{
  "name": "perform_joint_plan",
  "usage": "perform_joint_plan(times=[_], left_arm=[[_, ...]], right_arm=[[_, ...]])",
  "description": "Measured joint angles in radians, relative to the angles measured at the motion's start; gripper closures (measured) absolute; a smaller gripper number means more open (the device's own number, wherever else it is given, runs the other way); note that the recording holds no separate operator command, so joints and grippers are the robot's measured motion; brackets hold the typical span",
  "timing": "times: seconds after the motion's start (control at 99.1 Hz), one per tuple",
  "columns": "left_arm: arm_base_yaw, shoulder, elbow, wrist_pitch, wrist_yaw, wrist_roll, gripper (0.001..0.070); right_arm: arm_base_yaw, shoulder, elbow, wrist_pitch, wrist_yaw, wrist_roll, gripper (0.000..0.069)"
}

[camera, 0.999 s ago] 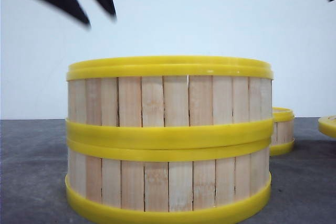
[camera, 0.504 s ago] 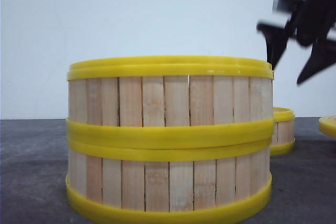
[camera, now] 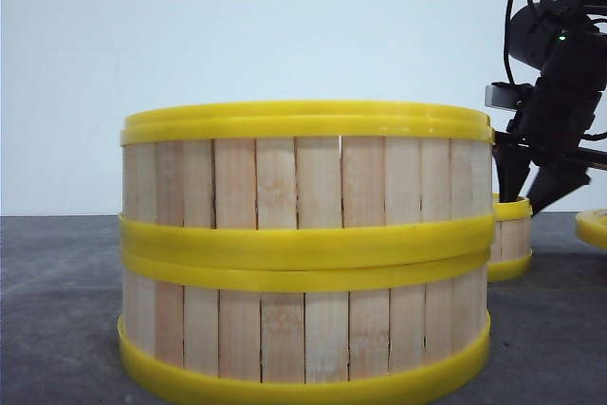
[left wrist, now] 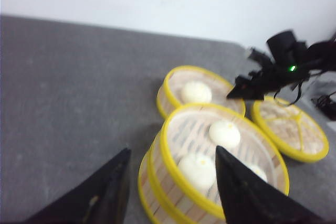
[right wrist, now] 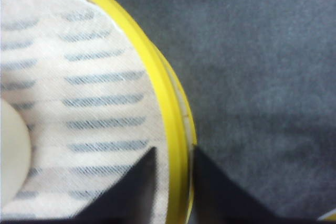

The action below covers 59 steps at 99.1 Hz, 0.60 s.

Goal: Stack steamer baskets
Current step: 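Close the right gripper on the rim and lift the basket, then carry the basket over the two-basket stack and lower it on top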

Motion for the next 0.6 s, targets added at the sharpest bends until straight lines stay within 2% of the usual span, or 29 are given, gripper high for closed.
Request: perform_joint_plan(times=[0.303,0.595], left_arm=[[0.0,0.0,0.0,-0.009,0.0,-0.002,0.041],[0.0,0.0,0.0,-0.01,0.0,0.0,0.041]], right_arm=[[-0.003,-0.034,0.022,-0.036,0.027,0.021,0.0659],[-0.013,-0.303,0.208,-0.142,-0.032,-0.002,0.0659]])
